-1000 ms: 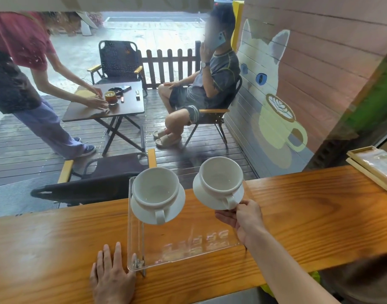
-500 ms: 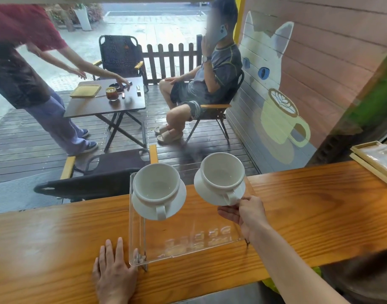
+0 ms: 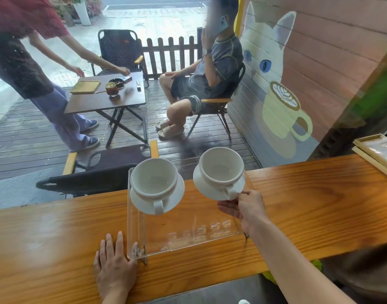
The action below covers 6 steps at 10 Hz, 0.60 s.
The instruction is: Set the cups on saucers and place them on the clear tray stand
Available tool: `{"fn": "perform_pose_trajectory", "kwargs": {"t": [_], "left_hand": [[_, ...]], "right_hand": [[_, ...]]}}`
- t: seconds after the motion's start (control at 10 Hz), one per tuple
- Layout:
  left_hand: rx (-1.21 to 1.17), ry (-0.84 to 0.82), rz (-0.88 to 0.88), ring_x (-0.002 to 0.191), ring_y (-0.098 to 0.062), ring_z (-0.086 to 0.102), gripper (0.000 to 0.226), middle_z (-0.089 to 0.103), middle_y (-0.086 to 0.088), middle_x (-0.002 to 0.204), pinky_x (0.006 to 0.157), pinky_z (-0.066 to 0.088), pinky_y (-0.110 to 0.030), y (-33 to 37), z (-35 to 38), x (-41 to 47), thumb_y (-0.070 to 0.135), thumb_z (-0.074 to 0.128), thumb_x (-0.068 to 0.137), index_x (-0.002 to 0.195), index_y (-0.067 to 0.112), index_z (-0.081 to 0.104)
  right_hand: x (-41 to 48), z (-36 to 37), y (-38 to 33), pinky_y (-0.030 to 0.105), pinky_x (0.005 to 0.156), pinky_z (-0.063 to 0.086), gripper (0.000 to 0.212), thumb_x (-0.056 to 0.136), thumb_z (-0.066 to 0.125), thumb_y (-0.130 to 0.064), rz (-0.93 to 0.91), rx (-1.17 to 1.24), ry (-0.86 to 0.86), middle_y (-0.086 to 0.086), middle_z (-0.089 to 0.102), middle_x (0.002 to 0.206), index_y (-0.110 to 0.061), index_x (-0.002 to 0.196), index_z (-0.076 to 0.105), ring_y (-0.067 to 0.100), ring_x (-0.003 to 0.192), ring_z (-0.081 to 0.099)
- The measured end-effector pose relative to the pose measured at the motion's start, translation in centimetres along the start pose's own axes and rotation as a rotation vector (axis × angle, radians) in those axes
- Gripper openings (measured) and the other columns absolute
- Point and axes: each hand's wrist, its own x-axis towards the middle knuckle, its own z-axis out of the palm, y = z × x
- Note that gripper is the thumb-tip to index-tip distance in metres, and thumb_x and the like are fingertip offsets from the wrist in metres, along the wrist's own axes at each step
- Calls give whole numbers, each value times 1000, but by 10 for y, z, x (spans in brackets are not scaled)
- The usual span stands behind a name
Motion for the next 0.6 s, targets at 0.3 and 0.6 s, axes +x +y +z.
{"fn": "perform_pose_trajectory", "kwargs": {"t": [0.3,0.6], "left_hand": [[29,-13,14,149,-21,8,66,12,-5,162,120,3,-38,-3,1,1,53,30,93,151,26,14],[-150,-233,-1,146,-30,21,50,27,-12,157,118,20,-49,7,-21,9,37,46,94,141,21,40]], "right_hand": [[-3,-7,-9,33,45,58,25,89,43,1,56,-78,-110,22,66,78,7,112,53,28,55,68],[-29,-36,-20,32,54,59,17,92,56,-16,-24,-241,-236,20,69,97,-6,106,58,26,72,71]]}}
